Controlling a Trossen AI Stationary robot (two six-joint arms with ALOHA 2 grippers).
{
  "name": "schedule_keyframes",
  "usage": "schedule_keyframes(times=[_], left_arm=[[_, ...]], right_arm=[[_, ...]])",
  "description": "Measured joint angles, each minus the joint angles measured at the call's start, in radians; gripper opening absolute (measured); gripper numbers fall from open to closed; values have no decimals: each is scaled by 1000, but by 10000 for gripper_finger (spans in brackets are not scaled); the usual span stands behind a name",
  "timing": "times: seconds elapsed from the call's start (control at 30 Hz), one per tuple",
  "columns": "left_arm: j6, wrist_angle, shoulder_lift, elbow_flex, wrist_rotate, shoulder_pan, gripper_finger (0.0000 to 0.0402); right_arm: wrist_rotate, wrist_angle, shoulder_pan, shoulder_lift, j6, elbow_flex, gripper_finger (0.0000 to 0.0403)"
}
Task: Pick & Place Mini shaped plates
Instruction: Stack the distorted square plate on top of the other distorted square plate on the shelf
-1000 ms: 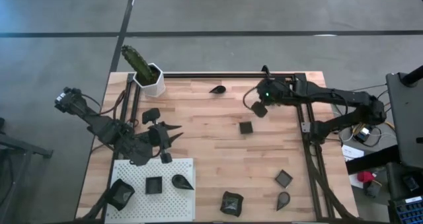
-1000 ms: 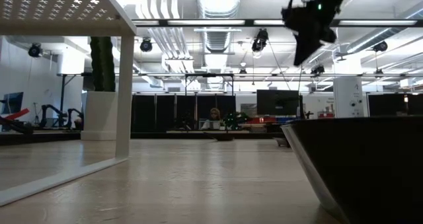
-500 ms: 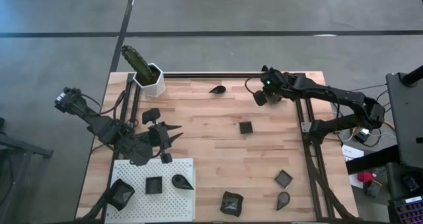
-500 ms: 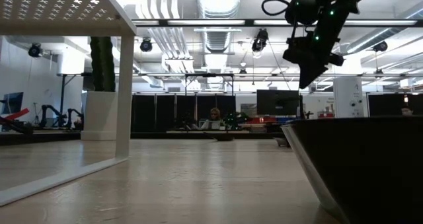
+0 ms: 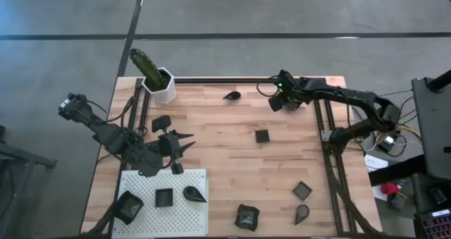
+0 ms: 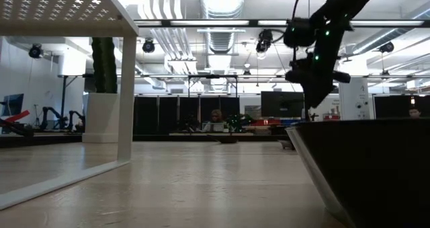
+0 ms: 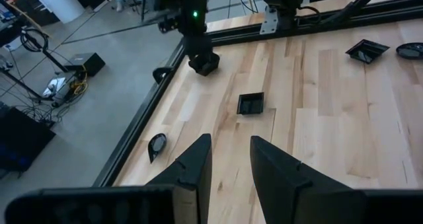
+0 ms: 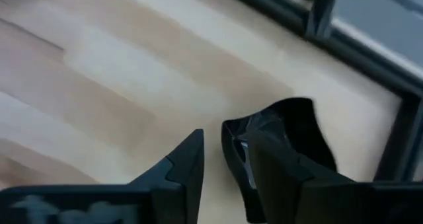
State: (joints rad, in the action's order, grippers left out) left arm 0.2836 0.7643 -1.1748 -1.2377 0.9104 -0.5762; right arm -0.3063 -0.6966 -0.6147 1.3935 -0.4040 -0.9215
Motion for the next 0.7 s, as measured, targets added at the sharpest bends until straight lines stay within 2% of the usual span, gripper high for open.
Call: schedule_keyframes(times=[0.2,0.7], left_arm=[[-1,0,0,0,0,0,99],[0,1,0,0,0,0,99]], right_arm=[[101,-2,-40,114,15,0,127],[98,1,-76,270,74,0,137]])
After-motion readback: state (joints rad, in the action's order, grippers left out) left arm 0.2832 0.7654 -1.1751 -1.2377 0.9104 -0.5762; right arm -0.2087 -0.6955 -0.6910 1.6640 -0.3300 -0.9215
